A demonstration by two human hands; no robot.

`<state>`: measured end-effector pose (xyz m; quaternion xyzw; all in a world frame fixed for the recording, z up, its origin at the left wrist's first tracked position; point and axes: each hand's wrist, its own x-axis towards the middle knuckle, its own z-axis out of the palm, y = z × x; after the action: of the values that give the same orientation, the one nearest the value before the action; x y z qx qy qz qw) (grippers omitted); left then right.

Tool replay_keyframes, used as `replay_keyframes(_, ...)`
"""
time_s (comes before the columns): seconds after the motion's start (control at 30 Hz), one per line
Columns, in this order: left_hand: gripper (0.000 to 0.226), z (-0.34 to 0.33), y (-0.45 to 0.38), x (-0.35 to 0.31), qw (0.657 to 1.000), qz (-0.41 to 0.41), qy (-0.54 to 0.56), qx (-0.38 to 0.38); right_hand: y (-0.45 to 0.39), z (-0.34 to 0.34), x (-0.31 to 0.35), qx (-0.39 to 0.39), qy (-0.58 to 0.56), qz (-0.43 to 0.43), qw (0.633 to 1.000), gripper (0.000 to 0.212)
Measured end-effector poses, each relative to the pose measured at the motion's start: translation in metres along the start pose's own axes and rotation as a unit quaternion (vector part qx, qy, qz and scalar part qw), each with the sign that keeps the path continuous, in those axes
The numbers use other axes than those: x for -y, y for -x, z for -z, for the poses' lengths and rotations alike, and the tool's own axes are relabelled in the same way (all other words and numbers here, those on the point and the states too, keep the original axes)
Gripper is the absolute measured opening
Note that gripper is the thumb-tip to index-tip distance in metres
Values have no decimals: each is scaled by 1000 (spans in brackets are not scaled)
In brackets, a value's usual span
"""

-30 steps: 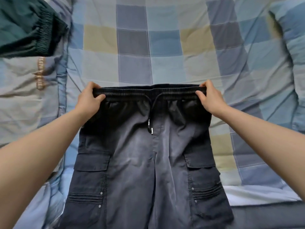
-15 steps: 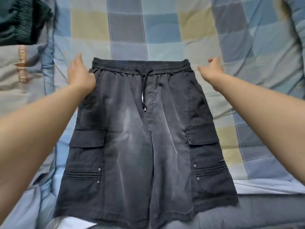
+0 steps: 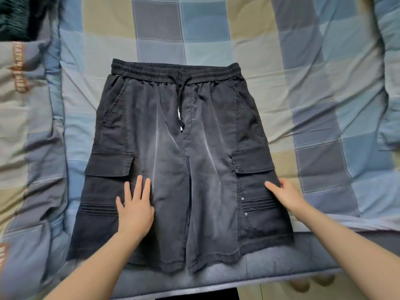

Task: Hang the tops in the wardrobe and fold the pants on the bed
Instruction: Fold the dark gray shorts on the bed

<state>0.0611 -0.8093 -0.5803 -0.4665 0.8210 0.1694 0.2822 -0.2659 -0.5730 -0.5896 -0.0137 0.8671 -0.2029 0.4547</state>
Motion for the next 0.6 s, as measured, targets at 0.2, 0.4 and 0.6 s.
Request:
replay_keyframes(0.2, 88, -5, 48, -88, 970, -151, 119, -147, 38, 14, -25, -78, -13, 155, 985, 5)
replay_keyframes(0.4, 71, -35, 58, -143, 963, -233, -58, 120, 33, 50, -51, -162, 27, 81, 983, 25)
replay_keyframes(0.6, 44, -6, 58, -196, 973, -173, -12, 154, 45, 40, -57, -10, 60, -4, 998, 42)
